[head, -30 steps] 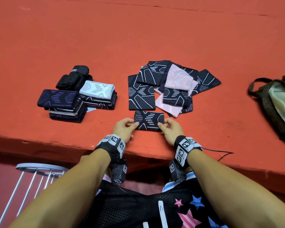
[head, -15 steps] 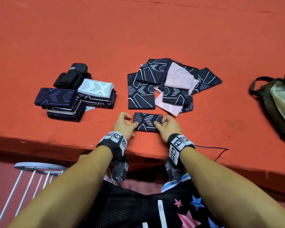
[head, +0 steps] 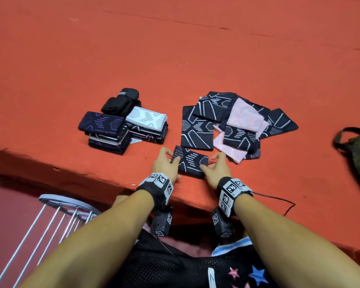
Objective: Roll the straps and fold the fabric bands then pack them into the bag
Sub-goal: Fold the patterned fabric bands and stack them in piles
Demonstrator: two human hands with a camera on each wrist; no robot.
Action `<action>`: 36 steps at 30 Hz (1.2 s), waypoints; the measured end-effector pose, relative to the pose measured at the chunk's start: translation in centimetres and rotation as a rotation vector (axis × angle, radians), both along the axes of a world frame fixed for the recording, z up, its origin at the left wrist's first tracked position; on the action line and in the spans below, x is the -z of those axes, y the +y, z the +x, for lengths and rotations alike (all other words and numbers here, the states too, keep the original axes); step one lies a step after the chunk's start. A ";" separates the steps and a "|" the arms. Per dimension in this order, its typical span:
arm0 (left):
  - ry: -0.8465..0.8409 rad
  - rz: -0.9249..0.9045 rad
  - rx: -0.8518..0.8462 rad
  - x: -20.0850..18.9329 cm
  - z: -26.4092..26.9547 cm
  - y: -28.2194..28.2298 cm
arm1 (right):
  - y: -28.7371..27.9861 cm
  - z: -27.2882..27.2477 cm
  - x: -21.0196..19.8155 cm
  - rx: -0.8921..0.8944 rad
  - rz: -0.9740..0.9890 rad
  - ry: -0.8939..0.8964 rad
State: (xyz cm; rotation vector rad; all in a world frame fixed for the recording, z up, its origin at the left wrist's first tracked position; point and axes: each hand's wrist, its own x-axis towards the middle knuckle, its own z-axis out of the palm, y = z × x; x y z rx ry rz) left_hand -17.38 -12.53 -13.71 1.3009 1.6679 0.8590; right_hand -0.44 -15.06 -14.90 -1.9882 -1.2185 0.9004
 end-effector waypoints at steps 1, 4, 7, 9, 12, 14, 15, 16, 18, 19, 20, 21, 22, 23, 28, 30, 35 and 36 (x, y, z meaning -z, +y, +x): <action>0.004 0.037 -0.025 -0.1 -1.1 0.2 | 0.2 -1.1 0.0 -0.048 0.044 0.029; 0.017 0.141 -0.058 -0.1 -4.5 1.0 | 1.4 -5.2 -0.4 -0.160 0.091 0.090; 0.041 0.163 -0.079 -0.2 -7.7 2.0 | 3.3 -9.0 -0.3 -0.169 0.087 0.145; 0.072 0.161 -0.077 0.0 -9.4 2.6 | 4.3 -11.0 -0.1 -0.174 0.081 0.184; 0.156 0.134 -0.038 0.4 -11.0 3.4 | 5.7 -13.1 0.1 -0.220 0.082 0.181; 0.233 0.090 -0.039 0.4 -11.3 3.5 | 6.3 -13.9 0.3 -0.236 0.085 0.159; 0.269 0.070 -0.036 0.3 -11.4 3.4 | 6.6 -14.0 0.4 -0.228 0.082 0.151; 0.293 0.064 -0.031 0.4 -11.4 3.3 | 6.7 -14.1 0.4 -0.213 0.075 0.147; 0.315 0.084 -0.019 0.4 -11.2 2.9 | 6.8 -13.9 0.7 -0.191 0.071 0.125; 0.332 0.101 -0.019 0.5 -11.1 2.7 | 6.7 -13.8 0.8 -0.185 0.073 0.112; 0.347 0.118 -0.026 0.7 -10.9 2.7 | 6.7 -13.6 0.9 -0.179 0.068 0.106; 0.366 0.129 -0.029 0.8 -10.8 2.6 | 6.7 -13.5 1.0 -0.175 0.063 0.108; 0.385 0.136 -0.021 0.8 -10.7 2.6 | 6.7 -13.5 1.0 -0.177 0.050 0.108; 0.419 0.136 -0.006 1.0 -10.5 2.6 | 6.7 -13.4 0.9 -0.185 0.038 0.102; 0.423 0.062 0.022 1.1 -10.2 3.2 | 7.2 -13.3 0.4 -0.208 -0.015 0.090; 0.320 0.093 -0.034 0.8 -10.1 3.6 | 7.4 -13.0 0.0 -0.223 -0.030 0.076; 0.132 0.178 -0.116 -1.6 -7.2 4.0 | 7.6 -10.2 -1.9 -0.185 -0.012 0.071; 0.097 0.178 -0.103 -1.8 -6.2 4.1 | 7.8 -9.3 -2.1 -0.160 -0.009 0.065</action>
